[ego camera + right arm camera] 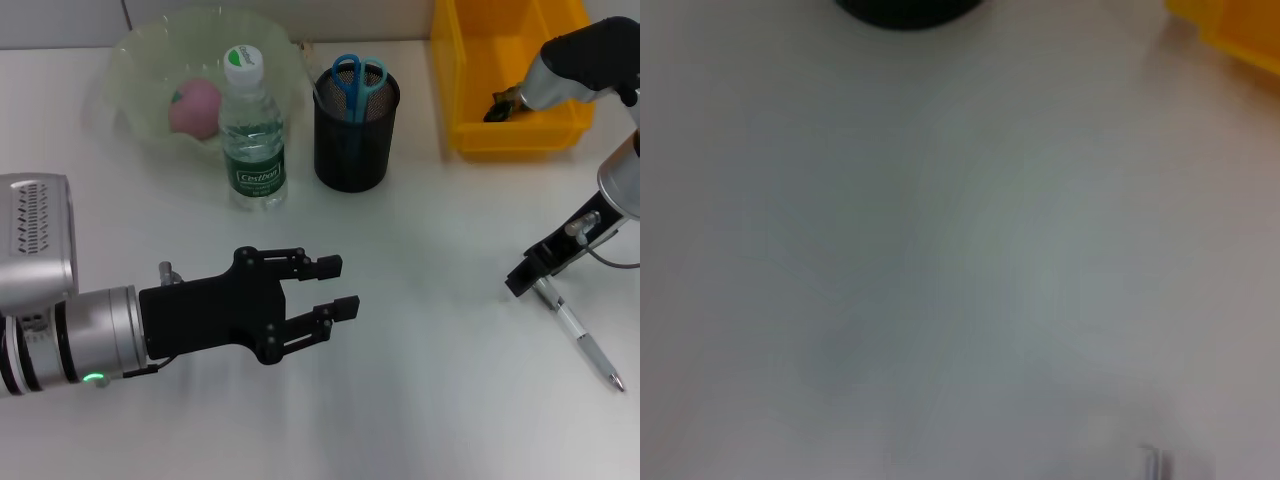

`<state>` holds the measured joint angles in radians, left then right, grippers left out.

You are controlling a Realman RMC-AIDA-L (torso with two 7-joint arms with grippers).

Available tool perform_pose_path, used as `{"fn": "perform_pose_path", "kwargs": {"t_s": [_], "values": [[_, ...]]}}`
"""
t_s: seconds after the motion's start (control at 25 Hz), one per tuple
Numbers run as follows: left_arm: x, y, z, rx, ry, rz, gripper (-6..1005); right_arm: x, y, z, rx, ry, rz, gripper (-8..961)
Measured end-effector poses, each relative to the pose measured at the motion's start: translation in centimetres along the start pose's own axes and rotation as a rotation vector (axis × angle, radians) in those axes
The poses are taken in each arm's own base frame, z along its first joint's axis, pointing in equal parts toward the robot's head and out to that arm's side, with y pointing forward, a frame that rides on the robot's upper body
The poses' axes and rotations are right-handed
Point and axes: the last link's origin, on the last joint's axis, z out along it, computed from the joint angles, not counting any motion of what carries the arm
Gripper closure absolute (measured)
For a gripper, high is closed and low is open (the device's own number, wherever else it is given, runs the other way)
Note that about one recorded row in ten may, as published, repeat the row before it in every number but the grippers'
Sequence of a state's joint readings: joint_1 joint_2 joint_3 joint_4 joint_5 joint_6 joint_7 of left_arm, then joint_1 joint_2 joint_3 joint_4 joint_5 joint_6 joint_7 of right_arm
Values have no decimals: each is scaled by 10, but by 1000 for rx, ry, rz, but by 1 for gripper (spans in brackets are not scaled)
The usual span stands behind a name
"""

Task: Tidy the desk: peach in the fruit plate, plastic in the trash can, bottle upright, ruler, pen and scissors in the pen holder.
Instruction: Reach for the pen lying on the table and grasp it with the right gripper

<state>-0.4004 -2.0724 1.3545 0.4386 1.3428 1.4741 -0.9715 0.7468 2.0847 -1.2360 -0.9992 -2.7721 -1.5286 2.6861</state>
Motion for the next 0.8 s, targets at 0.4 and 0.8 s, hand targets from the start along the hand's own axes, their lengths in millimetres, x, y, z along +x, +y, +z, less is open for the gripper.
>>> {"fn": "perform_pose_path", "kwargs": {"t_s": [0.4, 0.8], "values": [[0, 0, 0, 2, 1, -1, 544, -6, 2, -2, 10, 8, -18, 378], [0, -1, -1, 9, 4, -2, 542, -6, 6, 0, 50, 41, -45, 379]]}}
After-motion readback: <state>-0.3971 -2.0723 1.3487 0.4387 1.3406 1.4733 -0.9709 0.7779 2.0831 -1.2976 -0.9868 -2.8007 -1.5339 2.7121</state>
